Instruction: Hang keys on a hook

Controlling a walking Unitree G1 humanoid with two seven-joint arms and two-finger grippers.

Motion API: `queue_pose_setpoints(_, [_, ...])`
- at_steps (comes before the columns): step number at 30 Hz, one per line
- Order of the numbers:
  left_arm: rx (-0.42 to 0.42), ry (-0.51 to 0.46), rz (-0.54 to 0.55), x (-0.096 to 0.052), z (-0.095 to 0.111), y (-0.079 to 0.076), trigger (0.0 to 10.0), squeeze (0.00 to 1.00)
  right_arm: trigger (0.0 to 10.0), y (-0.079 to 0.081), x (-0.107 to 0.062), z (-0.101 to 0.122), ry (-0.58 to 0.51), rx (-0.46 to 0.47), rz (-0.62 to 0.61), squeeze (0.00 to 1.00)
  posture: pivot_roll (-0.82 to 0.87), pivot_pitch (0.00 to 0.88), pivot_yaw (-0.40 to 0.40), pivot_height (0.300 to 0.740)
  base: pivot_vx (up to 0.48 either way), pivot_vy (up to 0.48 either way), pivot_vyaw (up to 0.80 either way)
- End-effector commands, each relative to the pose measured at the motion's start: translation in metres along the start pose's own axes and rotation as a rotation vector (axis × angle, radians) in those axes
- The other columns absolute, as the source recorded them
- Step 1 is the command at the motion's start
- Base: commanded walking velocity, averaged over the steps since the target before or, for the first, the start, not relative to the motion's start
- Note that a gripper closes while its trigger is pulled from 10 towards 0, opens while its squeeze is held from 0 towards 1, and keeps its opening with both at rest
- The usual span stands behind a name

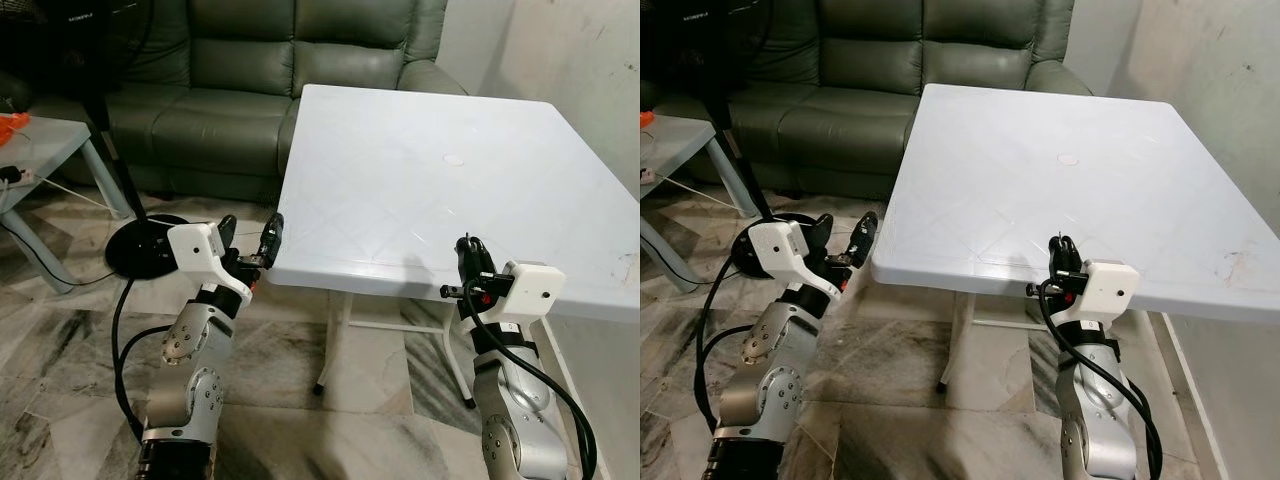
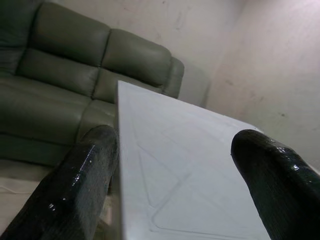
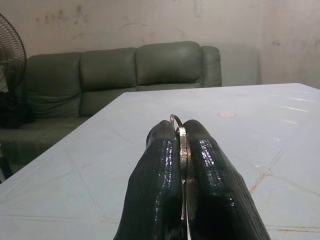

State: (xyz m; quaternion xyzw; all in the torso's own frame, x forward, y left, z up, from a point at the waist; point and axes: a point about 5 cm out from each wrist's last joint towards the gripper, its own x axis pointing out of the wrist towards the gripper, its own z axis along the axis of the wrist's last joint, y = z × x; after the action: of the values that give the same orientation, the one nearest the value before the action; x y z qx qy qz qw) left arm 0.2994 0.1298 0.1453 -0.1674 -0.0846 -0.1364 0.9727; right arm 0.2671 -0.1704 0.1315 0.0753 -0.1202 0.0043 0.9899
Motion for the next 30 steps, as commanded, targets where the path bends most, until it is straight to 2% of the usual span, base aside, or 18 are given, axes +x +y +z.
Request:
queue_pose_setpoints(1, [0.016,-0.019,-0.013,0.005,0.006,0.0,10.0,0.0,10.0,0.004,0.004,0.006,-0.021,-0.01,0.015,0.0,0.0,0.0,-0.043,0.74,0.0,0.0,0.0])
queue_pose_setpoints(9, [0.049,-0.017,-0.004,0.003,0.006,0.006,10.0,0.0,10.0,0.002,0.007,-0.002,0.014,-0.017,0.02,0.0,0.03,0.0,-0.058,0.74,0.0,0.0,0.0])
queue_pose_setpoints(11, [0.043,-0.016,0.016,-0.004,0.003,0.012,10.0,0.0,10.0,0.0,0.007,-0.004,0.027,-0.031,0.018,0.0,0.02,0.0,-0.063,0.74,0.0,0.0,0.0])
queue_pose_setpoints(14, [0.024,-0.012,0.031,-0.006,0.0,0.014,10.0,0.0,10.0,-0.004,0.007,-0.006,0.056,-0.063,0.008,0.0,0.01,0.0,-0.061,0.74,0.0,0.0,0.0])
queue_pose_setpoints(17, [-0.005,-0.022,0.037,-0.006,0.0,0.013,10.0,0.0,10.0,-0.007,0.009,-0.008,0.095,-0.045,-0.009,0.0,0.01,0.0,-0.061,0.74,0.0,0.0,0.0])
queue_pose_setpoints(20, [-0.006,0.003,0.053,0.0,-0.004,0.012,10.0,0.0,10.0,-0.008,0.011,-0.01,0.09,-0.102,-0.004,0.0,0.0,0.0,-0.051,0.74,0.0,0.0,-0.61])
queue_pose_setpoints(22, [-0.015,-0.009,0.042,0.002,-0.002,0.01,10.0,0.0,10.0,-0.007,0.011,-0.01,0.09,-0.094,0.0,0.0,0.0,0.0,-0.051,0.74,0.0,0.0,-0.74])
queue_pose_setpoints(25, [0.017,-0.005,-0.005,0.01,0.0,0.005,10.0,0.0,10.0,-0.005,0.015,-0.008,0.08,-0.097,0.006,0.0,-0.01,0.0,-0.041,0.74,0.0,0.0,-0.74])
queue_pose_setpoints(27, [0.03,-0.009,-0.013,0.017,0.003,0.007,10.0,0.0,10.0,-0.003,0.018,-0.006,0.07,-0.115,0.013,0.0,-0.02,0.0,-0.033,0.74,0.0,0.0,-0.74])
queue_pose_setpoints(30, [0.037,-0.006,-0.014,0.02,0.002,0.009,10.0,0.0,10.0,-0.003,0.018,-0.007,0.073,-0.12,0.012,0.0,-0.03,0.0,-0.026,0.74,0.0,0.0,-0.74])
